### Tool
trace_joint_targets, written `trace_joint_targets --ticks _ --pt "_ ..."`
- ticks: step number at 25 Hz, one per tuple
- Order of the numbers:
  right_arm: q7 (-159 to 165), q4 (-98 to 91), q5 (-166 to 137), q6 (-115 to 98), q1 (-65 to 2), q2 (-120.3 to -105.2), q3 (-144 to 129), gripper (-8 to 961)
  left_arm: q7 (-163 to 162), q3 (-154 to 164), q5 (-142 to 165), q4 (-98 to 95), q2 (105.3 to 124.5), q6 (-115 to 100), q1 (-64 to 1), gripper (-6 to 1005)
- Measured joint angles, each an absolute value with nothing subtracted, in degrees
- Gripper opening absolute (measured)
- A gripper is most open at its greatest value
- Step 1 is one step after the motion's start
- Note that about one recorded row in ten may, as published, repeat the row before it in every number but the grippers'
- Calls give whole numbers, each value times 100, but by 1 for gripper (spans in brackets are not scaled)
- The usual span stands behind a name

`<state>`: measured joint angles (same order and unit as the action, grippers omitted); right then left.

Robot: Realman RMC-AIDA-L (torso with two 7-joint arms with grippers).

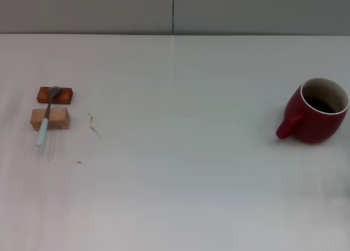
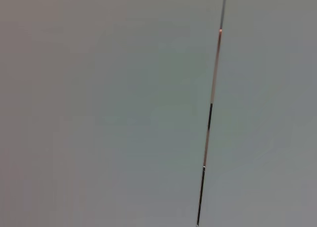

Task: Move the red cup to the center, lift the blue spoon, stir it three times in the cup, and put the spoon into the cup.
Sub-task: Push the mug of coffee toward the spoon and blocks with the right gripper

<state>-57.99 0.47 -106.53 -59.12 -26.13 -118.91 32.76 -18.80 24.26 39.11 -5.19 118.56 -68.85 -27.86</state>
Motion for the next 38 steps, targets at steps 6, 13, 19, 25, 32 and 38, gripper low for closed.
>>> trace_joint_targets --ticks 6,13,19,25,32,38 --pt "-5808 242 -10652 -5907 -2671 -11912 3056 80 -1880 2426 3911 -560 11849 -6936 -2793 831" --pt "-5988 450 -10650 -5876 -2597 -11940 2851 80 -1880 2448 3911 -563 11847 -6967 -2816 830" --pt "-6343 733 -10609 -5775 -2490 -11943 2860 81 -1881 2436 3911 -560 11847 -6984 -2815 829" --pt "-6404 912 -10621 -5749 -2394 -11953 2819 81 -1880 2428 3911 -555 11847 -6999 -2812 828" --pt "-6459 1055 -10631 -5747 -2333 -11960 2794 80 -1881 2426 3911 -557 11848 -7005 -2812 827" --pt "-6657 1204 -10620 -5741 -2283 -11962 2795 81 -1880 2425 3911 -556 11848 -7014 -2818 826"
